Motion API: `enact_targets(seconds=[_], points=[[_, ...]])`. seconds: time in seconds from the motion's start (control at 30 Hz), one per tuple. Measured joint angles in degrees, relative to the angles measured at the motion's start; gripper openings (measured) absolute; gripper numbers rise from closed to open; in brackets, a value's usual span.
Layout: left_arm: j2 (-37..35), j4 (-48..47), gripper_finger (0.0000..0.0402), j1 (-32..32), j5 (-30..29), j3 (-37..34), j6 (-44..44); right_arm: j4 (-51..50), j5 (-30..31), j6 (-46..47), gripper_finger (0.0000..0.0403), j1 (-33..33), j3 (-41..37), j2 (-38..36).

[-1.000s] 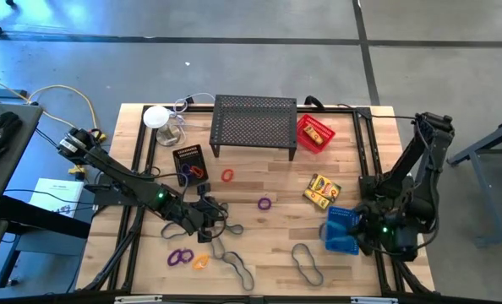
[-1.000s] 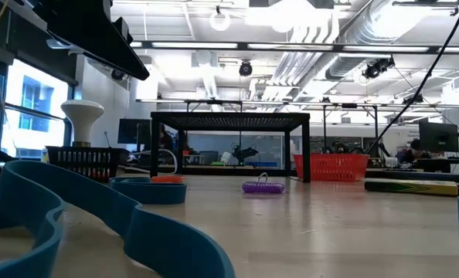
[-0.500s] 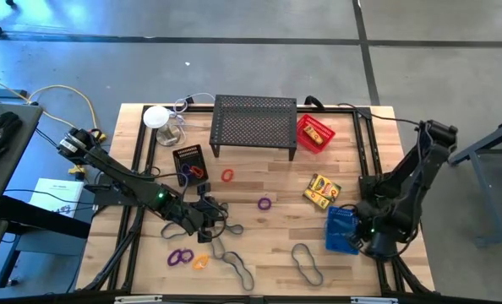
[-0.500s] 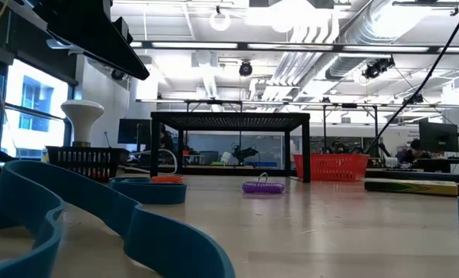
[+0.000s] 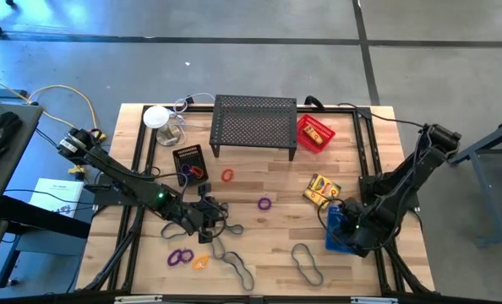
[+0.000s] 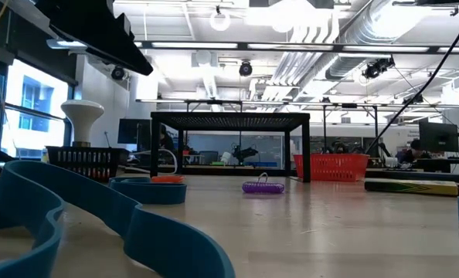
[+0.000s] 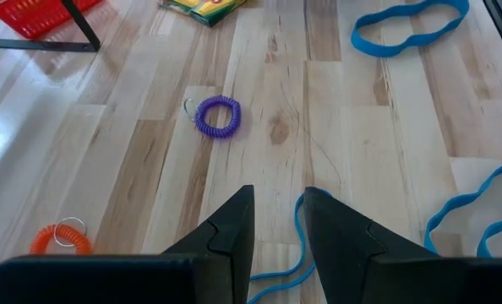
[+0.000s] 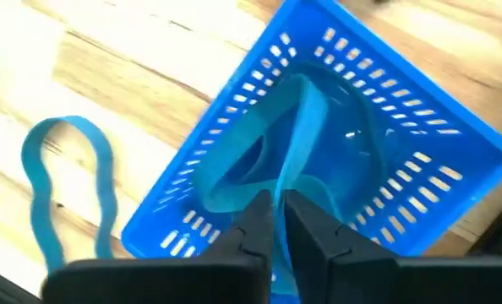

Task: Pick & Place Office Desk Supplies
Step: Put the blue rubber band into the blue basket, then put the big crayon box into the red basket

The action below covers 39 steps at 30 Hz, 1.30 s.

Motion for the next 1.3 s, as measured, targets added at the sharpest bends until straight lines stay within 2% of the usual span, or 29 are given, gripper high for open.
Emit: enact_targets(seconds=[0.2, 0.3, 0.4, 0.63, 0.8, 0.93, 1.03, 1.13, 1.2, 1.3], points=[[0.0, -0.02, 0.0099, 0.0, 0.01, 0.0, 0.0, 0.52, -0.5, -2.82, 0.0111, -2.19, 0.0, 0.0], [0.0, -0.04, 0.0099, 0.0, 0.0, 0.0, 0.97, 0.53, -2.04, -8.74, 0.0156, -3.59, 0.0, 0.0], [0.0, -0.02, 0.0099, 0.0, 0.0, 0.0, 1.86, 0.44, -3.44, -13.77, 0.0184, -4.43, 0.0, 0.0], [0.0, -0.02, 0.0099, 0.82, 0.02, 0.0, 1.88, 0.07, -10.16, -21.3, 0.0188, -7.81, 0.0, -0.74], [0.0, -0.02, 0.0099, 2.03, 0.02, 0.0, 1.88, 0.06, -10.11, -23.21, 0.0184, -10.43, 0.0, -4.69], [0.0, -0.02, 0.0099, 2.6, 0.02, 0.0, 1.88, 1.0, -4.54, -24.56, 0.0183, -10.99, 0.0, -8.79], [0.0, 0.0, 0.0099, 2.62, 0.02, 0.0, 2.06, 2.48, 4.18, -27.85, 0.0183, -10.94, 0.04, -10.39], [0.0, 0.51, 0.0099, 2.62, 0.03, 0.0, 3.36, 4.3, 12.38, -35.28, 0.0183, -11.79, 0.05, -10.47], [0.0, 0.95, 0.0099, 2.62, 0.04, 0.0, 3.87, 7.06, 15.01, -43.09, 0.0183, -14.22, 0.07, -9.85], [0.0, 0.96, 0.0099, 2.62, 0.02, 0.0, 4.24, 9.56, 14.48, -51.01, 0.0183, -19.66, 0.07, -8.62]])
